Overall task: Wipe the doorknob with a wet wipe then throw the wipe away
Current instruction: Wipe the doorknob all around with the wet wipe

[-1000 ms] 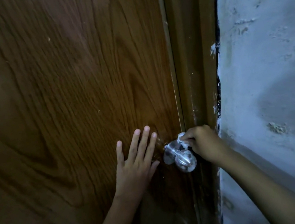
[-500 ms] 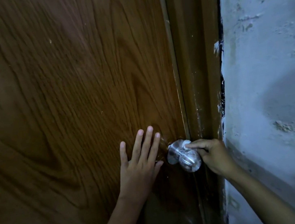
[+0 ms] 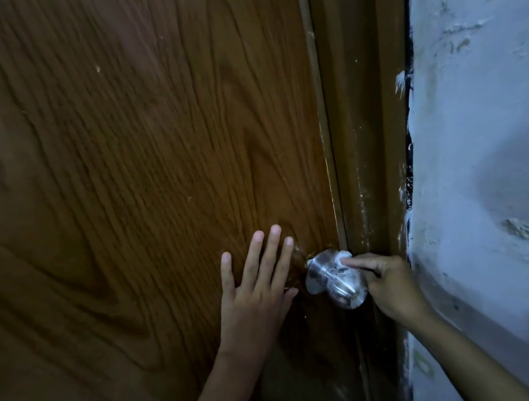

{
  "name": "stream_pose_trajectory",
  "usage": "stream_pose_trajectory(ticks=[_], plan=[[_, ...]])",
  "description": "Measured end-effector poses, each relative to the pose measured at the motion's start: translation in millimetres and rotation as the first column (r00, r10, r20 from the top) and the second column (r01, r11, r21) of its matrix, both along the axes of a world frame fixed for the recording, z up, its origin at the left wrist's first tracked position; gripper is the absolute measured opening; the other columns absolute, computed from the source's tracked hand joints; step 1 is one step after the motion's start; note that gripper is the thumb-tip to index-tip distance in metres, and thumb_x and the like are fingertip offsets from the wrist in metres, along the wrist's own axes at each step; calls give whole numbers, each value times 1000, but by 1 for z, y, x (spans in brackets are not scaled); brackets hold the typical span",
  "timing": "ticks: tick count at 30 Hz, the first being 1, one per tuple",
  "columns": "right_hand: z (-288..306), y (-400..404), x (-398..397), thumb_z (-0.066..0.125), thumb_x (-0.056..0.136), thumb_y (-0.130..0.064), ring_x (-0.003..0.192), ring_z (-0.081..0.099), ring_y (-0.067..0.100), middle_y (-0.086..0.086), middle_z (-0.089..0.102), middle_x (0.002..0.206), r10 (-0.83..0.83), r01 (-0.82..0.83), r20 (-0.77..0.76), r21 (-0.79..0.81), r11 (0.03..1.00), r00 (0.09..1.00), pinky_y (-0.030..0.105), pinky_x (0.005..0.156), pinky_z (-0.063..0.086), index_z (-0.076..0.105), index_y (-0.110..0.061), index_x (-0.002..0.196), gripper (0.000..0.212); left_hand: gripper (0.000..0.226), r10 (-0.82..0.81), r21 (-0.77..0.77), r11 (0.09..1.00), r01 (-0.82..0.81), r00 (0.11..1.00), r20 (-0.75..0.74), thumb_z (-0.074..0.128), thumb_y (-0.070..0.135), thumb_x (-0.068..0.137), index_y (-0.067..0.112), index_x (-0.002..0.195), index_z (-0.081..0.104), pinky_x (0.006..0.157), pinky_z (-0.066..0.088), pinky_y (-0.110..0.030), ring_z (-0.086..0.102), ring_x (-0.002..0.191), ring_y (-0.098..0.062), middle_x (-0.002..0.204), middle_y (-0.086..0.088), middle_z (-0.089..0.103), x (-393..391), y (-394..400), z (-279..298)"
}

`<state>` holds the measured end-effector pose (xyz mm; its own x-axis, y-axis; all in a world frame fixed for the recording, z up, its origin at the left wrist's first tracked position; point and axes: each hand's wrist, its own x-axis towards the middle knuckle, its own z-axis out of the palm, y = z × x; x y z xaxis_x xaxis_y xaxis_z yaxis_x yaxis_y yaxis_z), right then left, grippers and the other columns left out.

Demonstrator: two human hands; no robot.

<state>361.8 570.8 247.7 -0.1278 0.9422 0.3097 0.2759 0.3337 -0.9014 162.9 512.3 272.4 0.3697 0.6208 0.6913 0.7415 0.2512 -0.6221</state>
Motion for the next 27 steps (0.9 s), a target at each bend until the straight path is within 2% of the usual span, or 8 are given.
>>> stream_pose_trajectory(ticks=[3, 7, 10, 12, 16, 19, 23, 27], plan=[[-4, -2, 1, 49, 77, 20, 88, 62, 14, 2, 67, 90, 35, -35, 110, -8, 999, 993, 9, 73, 48, 71, -1, 93, 35, 93, -1, -5, 1000, 1, 1000, 14, 58, 60, 72, 19, 144, 16, 113, -7, -53, -13, 143, -27, 152, -1, 13, 1, 0, 2], [9, -2, 1, 47, 84, 14, 90, 58, 10, -1, 63, 97, 7, -6, 47, -29, 1000, 999, -5, 68, 41, 69, -1, 100, 30, 93, 9, -8, 1000, -9, 1000, 13, 58, 59, 72, 19, 144, 17, 113, -8, -53, -10, 143, -28, 151, -2, 18, 1, -1, 2], [26, 2, 2, 48, 88, 6, 92, 58, 10, -2, 63, 101, 39, -38, 34, -21, 999, 999, 0, 70, 43, 68, -5, 103, 27, 93, 2, -16, 1000, -2, 1000, 21, 60, 59, 70, 19, 143, 19, 113, -8, -53, 1, 142, -27, 149, -3, 22, 1, -1, 4], [34, 2, 0, 49, 89, 1, 84, 59, 5, -3, 64, 100, 68, -66, 65, -33, 997, 996, 5, 67, 43, 68, -9, 104, 26, 92, -1, -16, 1000, 1, 1000, 27, 59, 58, 71, 19, 144, 19, 113, -8, -52, -6, 143, -27, 149, -2, 21, 2, -1, 4], [35, -7, -6, 52, 88, -8, 75, 56, -3, -19, 62, 82, 23, -22, 51, -23, 999, 998, 4, 61, 41, 72, -13, 93, 21, 91, -12, -18, 1000, 13, 999, 35, 59, 57, 71, 19, 143, 19, 113, -7, -52, -14, 143, -26, 150, -2, 21, 2, -1, 4], [32, -10, -11, 58, 86, -15, 55, 55, -5, -15, 61, 54, -71, 71, 6, -9, 997, 997, 9, 53, 37, 71, -21, 66, 24, 91, -12, -23, 1000, 12, 1000, 24, 59, 58, 72, 19, 144, 18, 113, -8, -52, -14, 143, -27, 150, -2, 20, 1, -1, 4], [38, -15, -27, 65, 80, -14, 71, 63, 11, 0, 69, 78, -143, 132, 83, 132, 983, 986, 20, 63, 45, 74, -11, 80, 10, 92, -5, -16, 1000, 5, 1000, 18, 57, 59, 73, 18, 144, 16, 113, -8, -53, -13, 143, -27, 153, -3, 12, 1, 0, 2], [39, -15, -29, 64, 78, -7, 71, 63, 18, 8, 72, 83, -144, 98, 209, 218, 971, 967, 28, 65, 50, 73, -8, 76, 9, 90, -8, -3, 1000, 8, 1000, 22, 55, 59, 74, 18, 145, 16, 113, -8, -53, -12, 143, -27, 155, -6, 7, 0, 1, 0]])
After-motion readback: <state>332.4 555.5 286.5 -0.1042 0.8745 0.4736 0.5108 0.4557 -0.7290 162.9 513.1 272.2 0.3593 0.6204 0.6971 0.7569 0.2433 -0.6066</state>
